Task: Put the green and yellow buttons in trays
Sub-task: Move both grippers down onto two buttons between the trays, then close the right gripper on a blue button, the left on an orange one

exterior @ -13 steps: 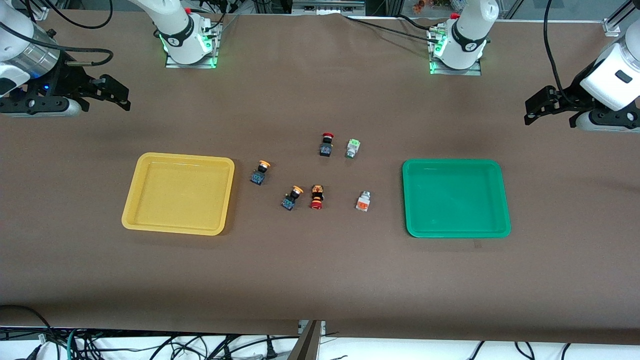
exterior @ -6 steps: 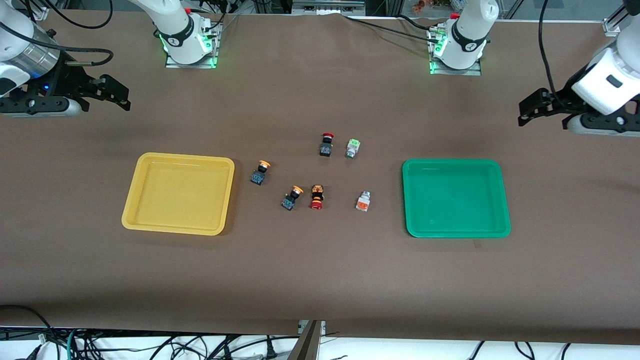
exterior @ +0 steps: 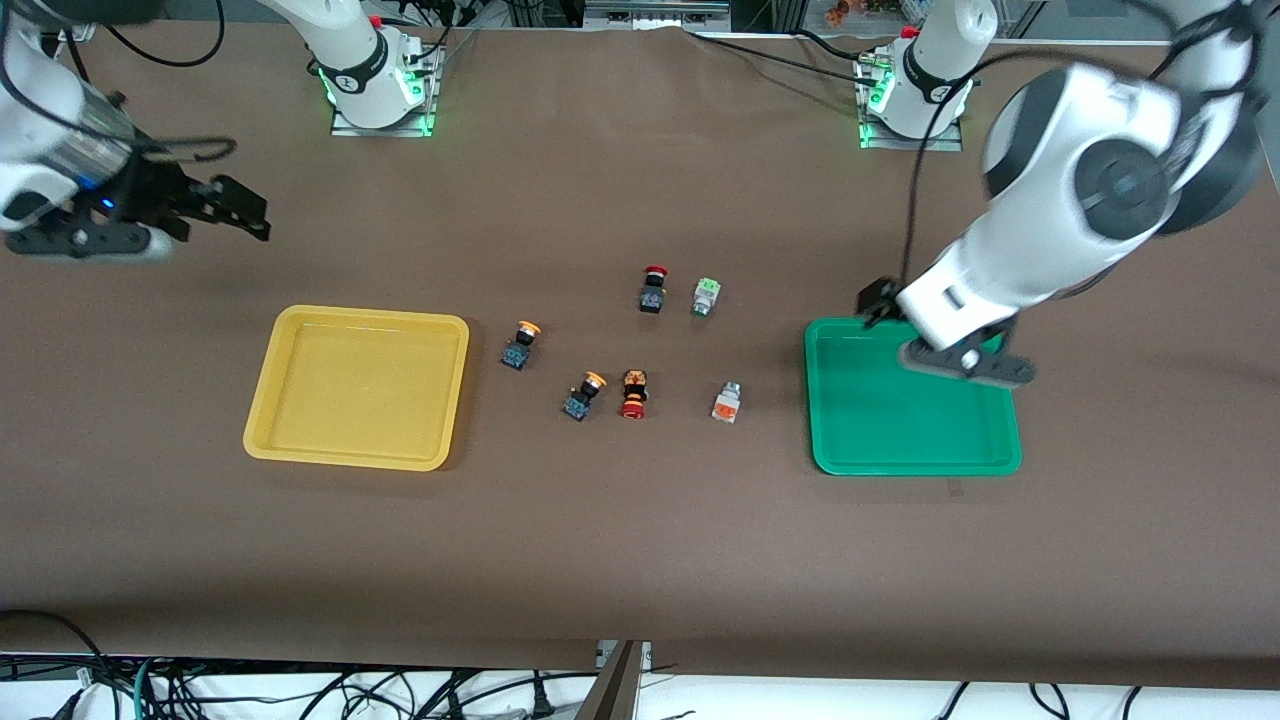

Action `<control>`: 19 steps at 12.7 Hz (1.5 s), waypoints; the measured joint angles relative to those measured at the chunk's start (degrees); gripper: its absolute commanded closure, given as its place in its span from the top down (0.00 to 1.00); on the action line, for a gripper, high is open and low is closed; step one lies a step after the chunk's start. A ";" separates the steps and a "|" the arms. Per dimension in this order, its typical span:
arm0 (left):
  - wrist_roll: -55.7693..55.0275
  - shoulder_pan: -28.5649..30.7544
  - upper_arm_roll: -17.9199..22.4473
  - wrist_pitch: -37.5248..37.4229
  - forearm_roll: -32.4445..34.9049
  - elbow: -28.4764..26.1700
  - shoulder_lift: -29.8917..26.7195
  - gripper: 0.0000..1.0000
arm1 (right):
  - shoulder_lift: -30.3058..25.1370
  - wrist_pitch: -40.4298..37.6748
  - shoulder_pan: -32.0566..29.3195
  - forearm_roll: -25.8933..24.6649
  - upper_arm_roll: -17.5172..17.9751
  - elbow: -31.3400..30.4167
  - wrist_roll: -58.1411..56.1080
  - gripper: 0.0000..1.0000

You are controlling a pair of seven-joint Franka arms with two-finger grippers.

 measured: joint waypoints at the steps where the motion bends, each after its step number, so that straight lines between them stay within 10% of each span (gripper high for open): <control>1: -4.13 -2.09 -0.03 5.31 0.00 0.40 3.11 1.00 | 3.52 0.56 0.57 0.33 0.46 0.56 0.56 1.00; 10: -12.09 -12.93 -0.02 31.17 6.71 -2.12 23.07 1.00 | 26.42 18.98 14.98 2.27 2.09 4.29 20.63 1.00; 13: -11.41 -13.60 0.01 34.71 7.10 -4.19 24.06 0.33 | 32.70 23.92 18.13 8.12 2.13 4.59 24.30 1.00; 19: -9.01 -13.58 0.41 34.89 7.15 -4.41 23.92 0.19 | 36.96 25.61 18.01 11.38 1.94 4.84 29.47 1.00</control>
